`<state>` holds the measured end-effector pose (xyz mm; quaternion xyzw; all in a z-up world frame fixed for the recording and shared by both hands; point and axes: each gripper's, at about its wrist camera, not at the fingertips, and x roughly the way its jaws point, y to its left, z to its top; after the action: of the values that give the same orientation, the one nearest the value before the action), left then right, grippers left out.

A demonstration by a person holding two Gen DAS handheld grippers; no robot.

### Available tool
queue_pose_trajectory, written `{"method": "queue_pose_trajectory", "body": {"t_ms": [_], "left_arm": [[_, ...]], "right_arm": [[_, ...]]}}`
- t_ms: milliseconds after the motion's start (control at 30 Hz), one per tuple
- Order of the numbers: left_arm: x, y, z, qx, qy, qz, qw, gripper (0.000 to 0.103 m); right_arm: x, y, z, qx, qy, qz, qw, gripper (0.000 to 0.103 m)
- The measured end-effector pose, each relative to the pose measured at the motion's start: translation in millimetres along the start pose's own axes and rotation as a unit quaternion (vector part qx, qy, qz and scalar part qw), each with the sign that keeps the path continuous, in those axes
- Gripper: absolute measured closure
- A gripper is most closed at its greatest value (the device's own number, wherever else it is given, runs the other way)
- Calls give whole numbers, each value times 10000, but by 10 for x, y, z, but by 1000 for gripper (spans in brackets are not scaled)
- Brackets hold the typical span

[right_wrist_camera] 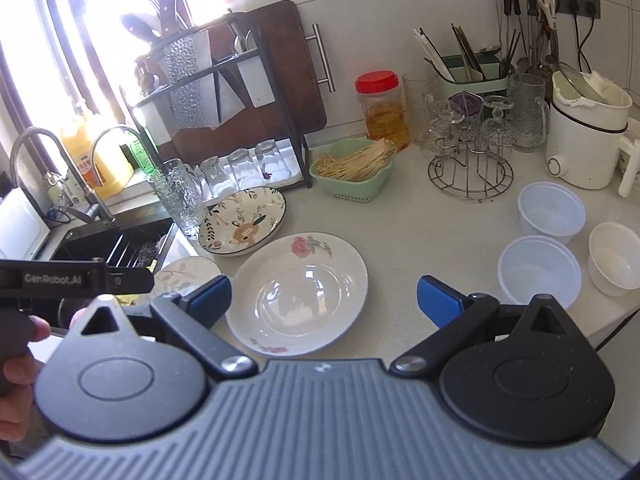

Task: Organize plates and bowls
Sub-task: 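Move both grippers toward the rim of the leaf-pattern plate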

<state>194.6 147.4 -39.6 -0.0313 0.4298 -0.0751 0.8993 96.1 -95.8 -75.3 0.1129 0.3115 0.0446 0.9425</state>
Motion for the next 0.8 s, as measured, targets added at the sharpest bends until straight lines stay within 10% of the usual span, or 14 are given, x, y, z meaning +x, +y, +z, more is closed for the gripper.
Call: {"method": "queue_pose_trajectory", "body": {"t_ms": [800], "left_arm": [[1042, 1406, 188, 34, 724, -530, 9960, 2]], "right_arm": [[1111, 1137, -301, -43, 791, -338, 9963, 23]]}}
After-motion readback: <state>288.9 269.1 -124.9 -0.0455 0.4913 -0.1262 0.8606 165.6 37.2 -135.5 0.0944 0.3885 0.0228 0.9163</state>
